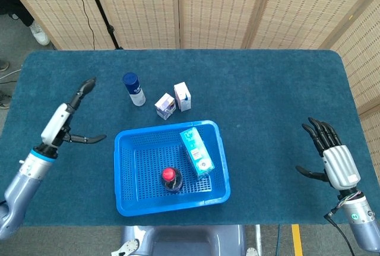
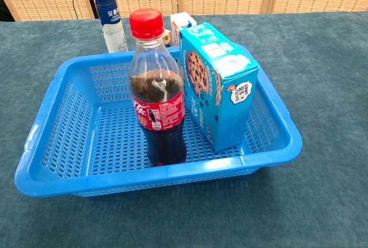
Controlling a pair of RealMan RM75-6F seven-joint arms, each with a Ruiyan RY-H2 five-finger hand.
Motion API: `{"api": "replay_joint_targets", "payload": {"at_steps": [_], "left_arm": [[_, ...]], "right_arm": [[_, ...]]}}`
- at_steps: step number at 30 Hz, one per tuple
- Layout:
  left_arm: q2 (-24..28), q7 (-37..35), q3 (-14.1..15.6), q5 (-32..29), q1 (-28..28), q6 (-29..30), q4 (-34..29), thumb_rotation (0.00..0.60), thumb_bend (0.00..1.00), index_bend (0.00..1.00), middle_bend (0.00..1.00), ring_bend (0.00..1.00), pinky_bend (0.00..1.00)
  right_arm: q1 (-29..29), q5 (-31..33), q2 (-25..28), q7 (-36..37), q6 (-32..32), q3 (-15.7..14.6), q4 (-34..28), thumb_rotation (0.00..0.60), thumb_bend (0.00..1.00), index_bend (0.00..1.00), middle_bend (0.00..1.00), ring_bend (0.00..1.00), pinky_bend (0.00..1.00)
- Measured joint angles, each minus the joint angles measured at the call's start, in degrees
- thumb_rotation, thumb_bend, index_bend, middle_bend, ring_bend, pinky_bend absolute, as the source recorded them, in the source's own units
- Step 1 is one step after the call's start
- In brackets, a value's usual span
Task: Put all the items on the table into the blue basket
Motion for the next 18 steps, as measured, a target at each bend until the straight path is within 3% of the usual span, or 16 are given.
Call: {"api": "replay_joint_targets", "payload": {"at_steps": [10, 18], "left_arm": [[-7.92, 0.41, -6.04, -14.18, 0.42, -11.57, 16.65, 0.6, 0.06, 0.0, 0.0, 0.0, 0.0], [-18.31, -1.18, -8.76, -16.39, -3.22, -21.49, 31.31, 0.6, 0.06, 0.0, 0.0, 0.0, 0.0]], "right_arm": [[0.34, -0.2, -0.2, -0.58, -0.71, -0.17, -0.27, 0.6, 0.0, 0.04, 0.0, 0.0, 0.05], [0.7, 0.58, -0.55, -0.78, -2.12, -0.15, 0.32, 0.6, 0.0, 0.04, 0.0, 0.0, 0.05]]}}
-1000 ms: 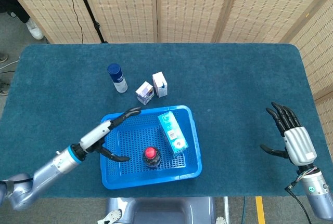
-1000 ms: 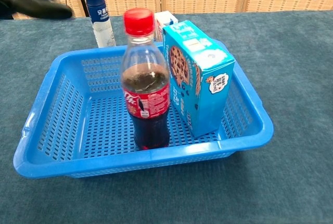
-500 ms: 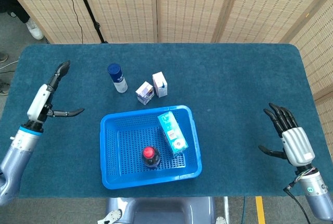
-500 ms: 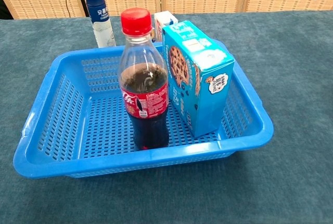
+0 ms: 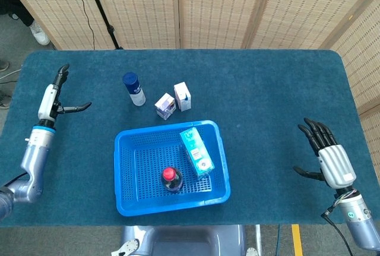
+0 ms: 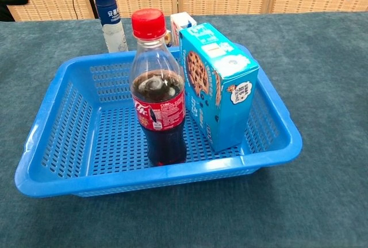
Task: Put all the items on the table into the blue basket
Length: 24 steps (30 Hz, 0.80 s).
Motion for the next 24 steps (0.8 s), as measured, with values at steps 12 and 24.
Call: {"api": "replay_joint_targets", "payload": {"at_steps": [12, 24], "left_arm": [[-10.97, 7.06, -3.1, -0.41, -8.25, -12.38, 14.15, 0.6, 0.06, 0.0, 0.0, 0.0, 0.0], [-16.78, 9.71, -5.86, -0.42, -14.68, -19.62, 21.29, 0.6, 0.08, 0.0, 0.0, 0.0, 0.0]], "right_arm": [[0.39, 0.57, -0.32, 0.44, -1.01, 0.06, 0.89, 0.6, 0.0, 0.04, 0.0, 0.0, 0.05], [0.42, 1.25, -0.33, 1.15, -1.37, 0.27, 1.63, 0.6, 0.0, 0.04, 0.0, 0.0, 0.05]]}}
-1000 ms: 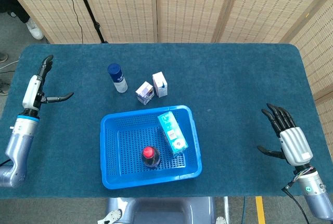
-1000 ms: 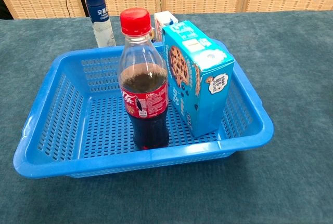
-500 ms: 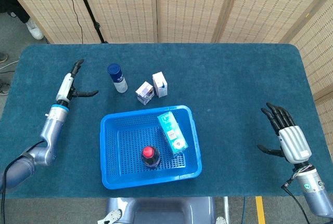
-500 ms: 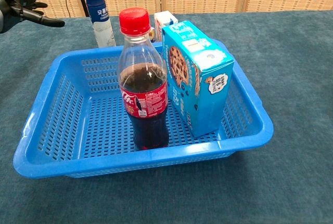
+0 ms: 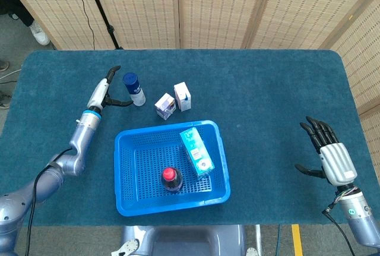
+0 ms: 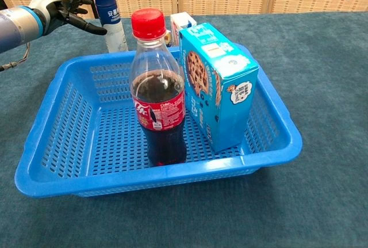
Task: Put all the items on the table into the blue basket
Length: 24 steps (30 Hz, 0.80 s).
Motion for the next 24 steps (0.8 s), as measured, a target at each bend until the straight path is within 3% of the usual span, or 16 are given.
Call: {"api": "replay_joint_targets", "payload": {"at_steps": [2, 5, 7, 9, 12, 14, 24], "left_arm": [[-1.46, -0.1, -0.42, 0.25, -1.09, -0.68, 1.79, 0.6, 0.12, 0.0, 0.0, 0.0, 0.0], [-3.38, 0.19, -1.23, 0.17, -2.26, -1.28, 4.01, 0.6, 0.32, 0.01, 0.0, 0.0, 0.06], [-4.56, 0.57, -2.03, -0.36, -2.84, -1.51, 5.41, 0.6, 0.49, 0.11, 0.04, 0.03, 0.17], [-5.57, 1.17, -2.53, -0.79, -3.25, -1.51, 6.72, 0.6, 0.58, 0.27, 0.14, 0.11, 0.26], [-7.09, 2.26, -3.18, -1.29, -3.96, -1.79, 8.54, 0.6, 0.64, 0.41, 0.26, 0.21, 0.32], [-7.82, 2.95, -3.6, -1.55, -4.35, -2.03, 9.36, 0.6, 0.65, 0.45, 0.3, 0.24, 0.33], [-5.95, 2.1, -3.73, 0.4, -2.89, 2.75, 5.37, 0.6, 0.66, 0.48, 0.32, 0.25, 0.34]], "right_arm": [[0.01, 0.09, -0.02, 0.07, -0.06, 0.03, 0.07, 0.6, 0.0, 0.04, 0.0, 0.0, 0.05], [0.0, 0.23, 0.02, 0.29, -0.08, 0.09, 0.1, 0.6, 0.0, 0.04, 0.0, 0.0, 0.05], [-0.03, 0.31, 0.07, 0.41, -0.05, 0.14, 0.12, 0.6, 0.0, 0.04, 0.0, 0.0, 0.05], [-0.04, 0.34, 0.11, 0.59, -0.06, 0.15, 0.14, 0.6, 0.0, 0.04, 0.0, 0.0, 0.05], [-0.07, 0.49, 0.15, 0.81, -0.1, 0.19, 0.28, 0.6, 0.0, 0.04, 0.0, 0.0, 0.05], [-0.08, 0.49, 0.17, 1.0, -0.11, 0.18, 0.31, 0.6, 0.0, 0.04, 0.0, 0.0, 0.05], [-0.15, 0.34, 0.12, 0.92, 0.05, 0.13, 0.3, 0.6, 0.0, 0.04, 0.0, 0.0, 0.05]]}}
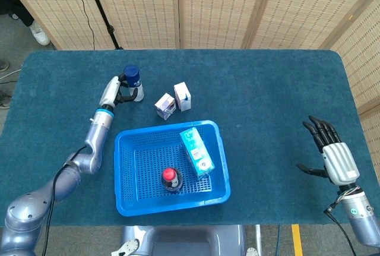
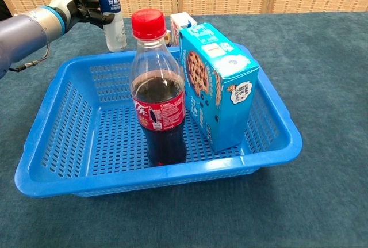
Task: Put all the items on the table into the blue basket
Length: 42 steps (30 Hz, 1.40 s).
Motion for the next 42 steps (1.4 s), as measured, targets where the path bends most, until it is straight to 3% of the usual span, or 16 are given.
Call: {"api": "replay_joint_targets", "payload": {"at_steps": [6, 12, 18, 23, 28, 39, 42], "left_arm": [[6.31, -1.8, 0.93, 3.47, 3.08, 5.59, -10.75, 0.6, 0.65, 0.48, 0.32, 0.26, 0.34], [15.46, -3.68, 2.99, 8.66, 6.81, 10.64, -26.56, 0.6, 0.64, 0.48, 0.32, 0.26, 0.34], [27.66, -8.39, 7.79, 19.22, 10.94, 16.68, -44.84, 0.6, 0.63, 0.48, 0.32, 0.26, 0.34], [34.55, -13.33, 13.52, 27.84, 13.55, 21.96, -52.24, 0.6, 0.62, 0.48, 0.32, 0.26, 0.34], [35.43, -12.91, 17.96, 32.32, 14.23, 23.41, -54.02, 0.6, 0.62, 0.48, 0.32, 0.26, 0.34], [28.39, -9.85, 20.61, 32.5, 11.72, 20.11, -52.45, 0.6, 0.59, 0.46, 0.31, 0.23, 0.34], [25.57, -8.99, 20.87, 32.15, 11.01, 19.44, -51.14, 0.6, 0.55, 0.37, 0.21, 0.12, 0.29]], "right_arm": [[0.03, -0.44, -0.1, -0.66, 0.1, -0.2, -0.34, 0.6, 0.0, 0.04, 0.0, 0.0, 0.05], [0.06, -0.85, -0.16, -1.42, 0.22, -0.38, -0.84, 0.6, 0.0, 0.04, 0.0, 0.0, 0.05], [-0.01, -0.77, -0.1, -1.56, 0.38, -0.31, -1.02, 0.6, 0.0, 0.04, 0.0, 0.0, 0.05], [-0.1, -0.66, -0.03, -1.41, 0.65, -0.17, -1.06, 0.6, 0.0, 0.04, 0.0, 0.0, 0.05], [-0.13, -0.02, -0.23, -1.58, 0.43, 0.15, -1.06, 0.6, 0.0, 0.04, 0.0, 0.0, 0.05], [-0.1, -0.13, -0.21, -1.68, 0.38, 0.12, -1.11, 0.6, 0.0, 0.04, 0.0, 0.0, 0.05], [-0.09, -0.13, -0.22, -1.63, 0.34, 0.12, -1.08, 0.6, 0.0, 0.04, 0.0, 0.0, 0.05]]}}
